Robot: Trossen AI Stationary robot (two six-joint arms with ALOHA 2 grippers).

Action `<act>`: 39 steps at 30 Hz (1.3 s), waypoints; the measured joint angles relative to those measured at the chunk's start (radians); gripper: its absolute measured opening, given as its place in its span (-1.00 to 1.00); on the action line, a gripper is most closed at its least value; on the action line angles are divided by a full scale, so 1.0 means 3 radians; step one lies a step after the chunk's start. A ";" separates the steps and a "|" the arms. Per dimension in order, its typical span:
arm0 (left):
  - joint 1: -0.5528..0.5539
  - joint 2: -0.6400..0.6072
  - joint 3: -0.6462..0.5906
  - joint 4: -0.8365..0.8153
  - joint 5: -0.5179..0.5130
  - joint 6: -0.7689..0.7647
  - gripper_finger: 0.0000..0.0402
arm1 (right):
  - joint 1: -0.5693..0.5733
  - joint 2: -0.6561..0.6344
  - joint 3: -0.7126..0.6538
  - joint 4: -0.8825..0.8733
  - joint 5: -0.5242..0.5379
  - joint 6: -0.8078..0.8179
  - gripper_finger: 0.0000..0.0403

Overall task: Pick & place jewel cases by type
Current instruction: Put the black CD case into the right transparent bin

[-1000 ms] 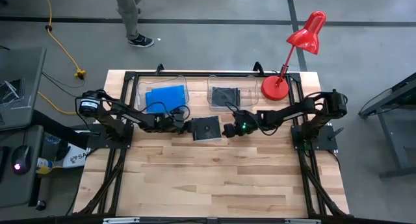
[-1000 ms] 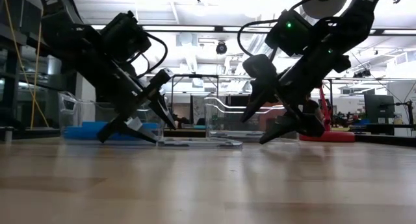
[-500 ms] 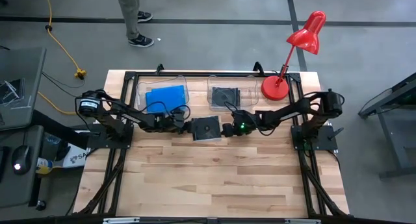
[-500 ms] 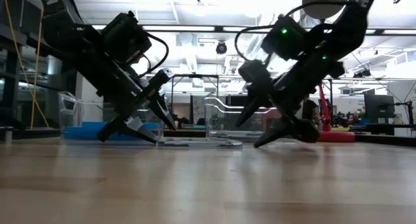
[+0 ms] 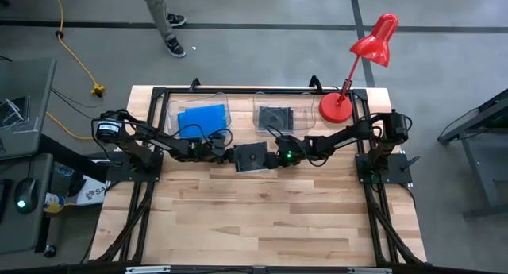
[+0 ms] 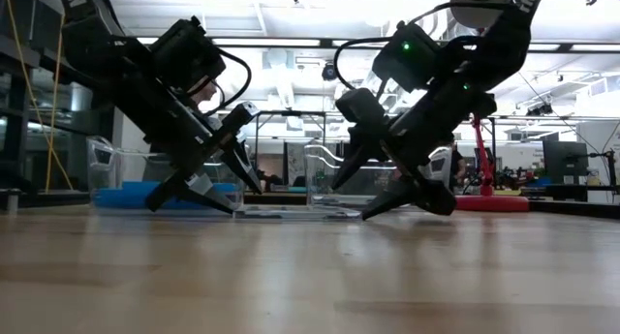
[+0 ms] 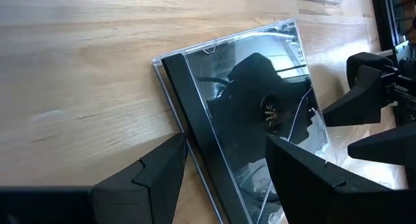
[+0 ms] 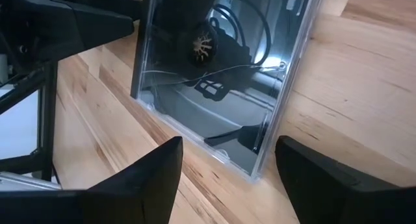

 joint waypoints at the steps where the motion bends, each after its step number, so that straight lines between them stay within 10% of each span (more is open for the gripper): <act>1: 0.0000 0.0000 0.0000 0.0000 0.0000 0.0000 0.05 | 0.0000 0.0001 0.0000 -0.0003 0.0000 0.0003 0.19; 39: -0.0001 0.0000 -0.0005 -0.0005 0.0015 0.0086 0.05 | 0.0054 -0.0002 -0.0019 0.0657 -0.0274 -0.0110 0.19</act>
